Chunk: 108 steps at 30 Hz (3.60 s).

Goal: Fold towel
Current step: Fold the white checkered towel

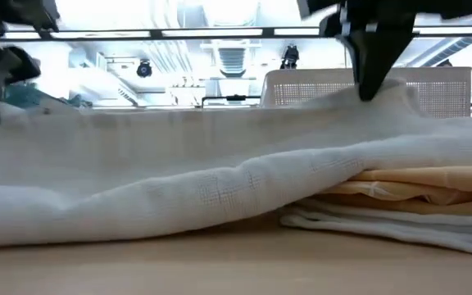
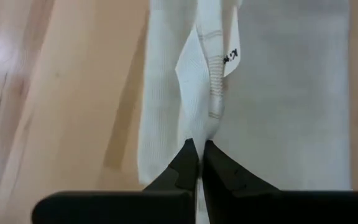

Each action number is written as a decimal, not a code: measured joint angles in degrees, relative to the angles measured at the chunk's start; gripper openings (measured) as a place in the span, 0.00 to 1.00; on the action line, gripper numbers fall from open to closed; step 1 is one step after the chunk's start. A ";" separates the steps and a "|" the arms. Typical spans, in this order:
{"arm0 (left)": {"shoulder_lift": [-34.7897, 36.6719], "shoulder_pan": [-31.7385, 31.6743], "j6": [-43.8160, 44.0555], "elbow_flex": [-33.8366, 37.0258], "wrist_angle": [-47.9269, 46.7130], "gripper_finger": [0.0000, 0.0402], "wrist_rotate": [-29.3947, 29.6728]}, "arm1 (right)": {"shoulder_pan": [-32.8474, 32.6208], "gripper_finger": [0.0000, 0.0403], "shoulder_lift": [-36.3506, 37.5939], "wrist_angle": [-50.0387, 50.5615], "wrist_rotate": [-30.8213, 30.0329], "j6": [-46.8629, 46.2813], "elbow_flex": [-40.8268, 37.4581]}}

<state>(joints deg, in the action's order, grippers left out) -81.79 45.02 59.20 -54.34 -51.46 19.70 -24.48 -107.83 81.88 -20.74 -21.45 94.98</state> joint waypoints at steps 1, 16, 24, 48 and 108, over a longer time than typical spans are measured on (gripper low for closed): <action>1.35 -0.79 -0.53 1.74 2.39 0.00 0.50 | 0.62 0.00 0.02 0.00 0.01 0.04 -0.74; 5.72 -8.51 -3.05 14.13 14.26 0.27 -0.88 | 7.39 0.18 0.11 -9.32 -3.08 3.12 -8.81; 5.72 -8.86 -2.50 14.66 14.16 0.40 -0.15 | 9.17 0.41 1.11 -9.13 -6.36 2.26 -8.81; 14.47 -9.68 -15.14 12.72 35.91 0.30 11.30 | 8.15 0.46 42.90 -33.03 15.58 -26.52 -43.45; -18.14 -22.42 -37.41 -18.32 28.24 0.15 2.66 | 7.59 0.01 34.28 -81.10 24.92 -31.14 -58.18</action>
<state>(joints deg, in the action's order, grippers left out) -99.93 22.60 21.79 -72.67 -23.22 22.36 -16.89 -73.55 0.78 4.18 -52.59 36.80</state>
